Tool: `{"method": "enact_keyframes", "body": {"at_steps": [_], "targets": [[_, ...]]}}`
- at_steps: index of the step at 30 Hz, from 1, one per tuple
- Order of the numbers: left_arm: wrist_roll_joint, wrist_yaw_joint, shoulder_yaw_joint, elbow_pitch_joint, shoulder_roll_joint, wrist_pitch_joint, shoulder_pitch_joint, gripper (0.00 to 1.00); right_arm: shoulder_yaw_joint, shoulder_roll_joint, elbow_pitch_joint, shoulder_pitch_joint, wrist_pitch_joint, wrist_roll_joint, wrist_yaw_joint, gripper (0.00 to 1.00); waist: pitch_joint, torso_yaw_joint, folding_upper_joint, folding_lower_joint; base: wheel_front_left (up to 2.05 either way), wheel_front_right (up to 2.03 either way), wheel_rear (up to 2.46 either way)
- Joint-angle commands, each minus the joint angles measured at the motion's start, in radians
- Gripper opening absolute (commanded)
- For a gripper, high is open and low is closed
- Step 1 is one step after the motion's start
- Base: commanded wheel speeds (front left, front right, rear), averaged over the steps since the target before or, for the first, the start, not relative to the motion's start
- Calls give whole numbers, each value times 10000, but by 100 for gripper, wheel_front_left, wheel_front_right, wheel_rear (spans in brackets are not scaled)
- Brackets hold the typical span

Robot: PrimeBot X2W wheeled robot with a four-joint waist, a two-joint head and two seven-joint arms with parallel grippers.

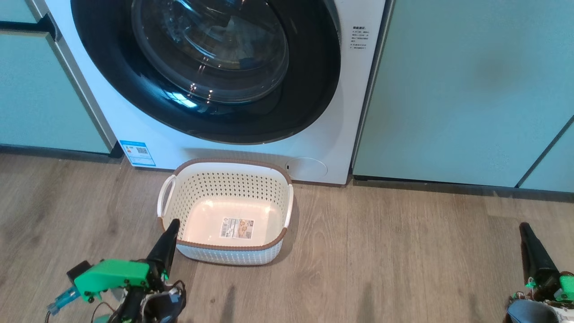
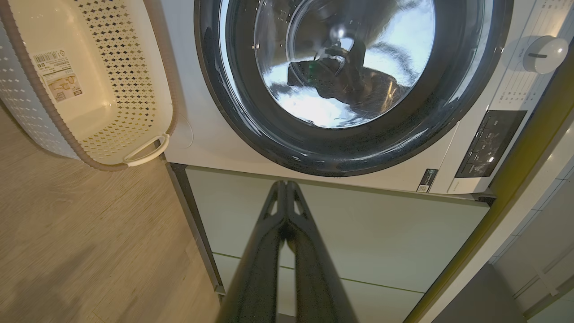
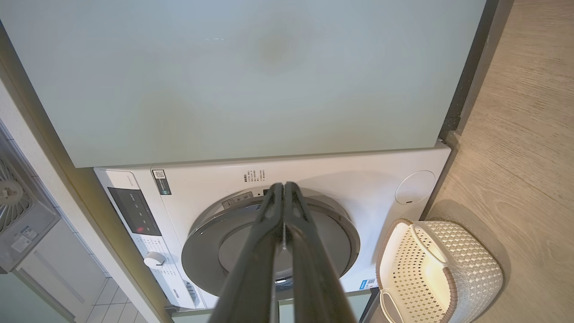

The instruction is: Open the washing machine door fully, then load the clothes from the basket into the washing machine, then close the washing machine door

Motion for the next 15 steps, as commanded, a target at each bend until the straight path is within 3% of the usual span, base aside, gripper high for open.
{"method": "enact_keyframes", "body": {"at_steps": [1,15], "targets": [[-52,-90,304,-278,62,64,-564,0,171,-61,-317,-560,71,-101,-29,0,0,0,0,0,0,0,0],[-52,-90,304,-278,62,64,-564,0,153,-48,-316,-562,86,-116,-29,0,0,0,0,0,0,0,0]]}}
